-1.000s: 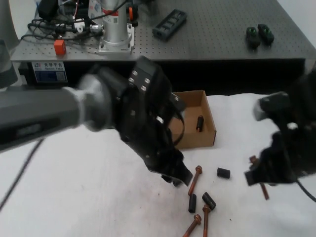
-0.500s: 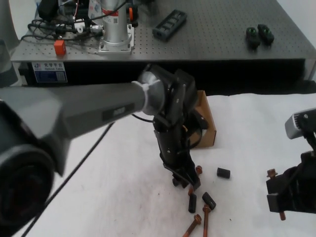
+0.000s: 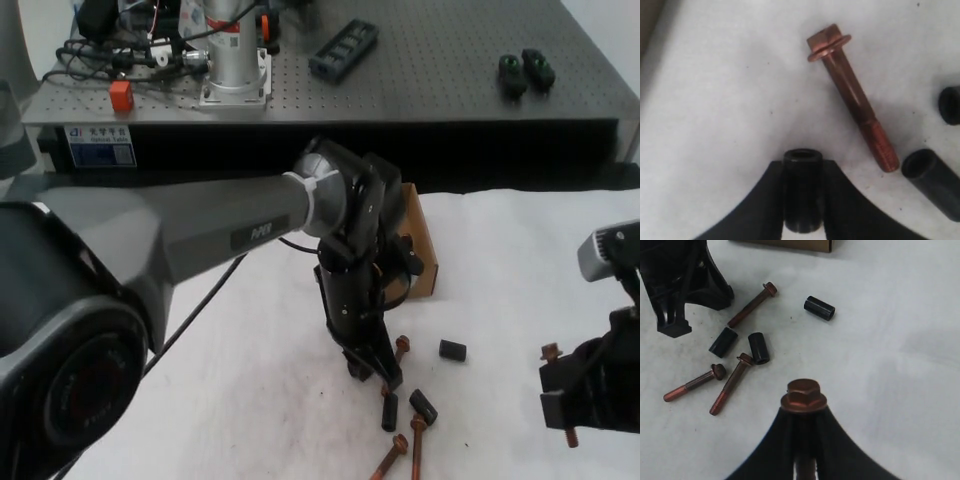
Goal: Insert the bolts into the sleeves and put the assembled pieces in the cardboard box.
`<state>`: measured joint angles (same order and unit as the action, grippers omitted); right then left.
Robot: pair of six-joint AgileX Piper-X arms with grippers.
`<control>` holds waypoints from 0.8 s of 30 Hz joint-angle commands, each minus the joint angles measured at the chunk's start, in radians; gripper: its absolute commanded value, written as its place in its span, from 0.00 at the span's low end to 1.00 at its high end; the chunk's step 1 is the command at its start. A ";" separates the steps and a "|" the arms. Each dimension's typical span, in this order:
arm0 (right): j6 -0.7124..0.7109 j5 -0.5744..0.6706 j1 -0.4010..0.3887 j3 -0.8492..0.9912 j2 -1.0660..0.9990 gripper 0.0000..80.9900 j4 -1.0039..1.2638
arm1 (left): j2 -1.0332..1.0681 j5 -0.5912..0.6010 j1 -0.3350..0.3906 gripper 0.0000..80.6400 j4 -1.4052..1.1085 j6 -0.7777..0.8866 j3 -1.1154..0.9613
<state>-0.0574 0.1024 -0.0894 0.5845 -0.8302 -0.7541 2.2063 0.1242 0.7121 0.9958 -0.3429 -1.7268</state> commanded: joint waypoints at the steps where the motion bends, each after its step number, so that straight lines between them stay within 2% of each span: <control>1: 0.042 0.040 0.006 0.001 0.009 0.06 0.053 | -0.025 -0.008 0.001 0.01 0.027 0.035 -0.019; 4: 0.091 0.114 0.006 -0.005 0.009 0.06 0.163 | -0.115 0.072 -0.012 0.01 0.018 0.111 -0.002; 7: 0.222 0.230 0.006 -0.032 0.025 0.06 0.392 | -0.248 0.134 -0.023 0.01 -0.076 0.190 0.116; 10: 0.419 0.345 -0.010 -0.088 0.030 0.06 0.718 | -0.423 0.158 -0.013 0.01 -0.360 0.275 0.373; 12: 0.530 0.349 -0.033 -0.130 0.024 0.06 0.937 | -0.536 0.251 0.000 0.01 -0.578 0.333 0.545; 15: 0.640 0.349 -0.066 -0.163 -0.004 0.06 1.152 | -0.684 0.405 0.019 0.01 -0.915 0.407 0.782; 17: 0.691 0.375 -0.087 -0.160 -0.035 0.06 1.197 | -0.756 0.486 0.028 0.01 -1.114 0.440 0.908; 19: 0.694 0.396 -0.110 -0.159 -0.061 0.06 1.215 | -0.802 0.516 0.035 0.01 -1.258 0.475 0.987; 24: 0.691 0.403 -0.148 -0.164 -0.090 0.06 1.211 | -0.855 0.516 0.034 0.01 -1.340 0.526 1.052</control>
<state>0.6294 0.4927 -0.2265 0.4191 -0.9181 0.4315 1.3637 0.6298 0.7447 -0.3080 0.1699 -0.6750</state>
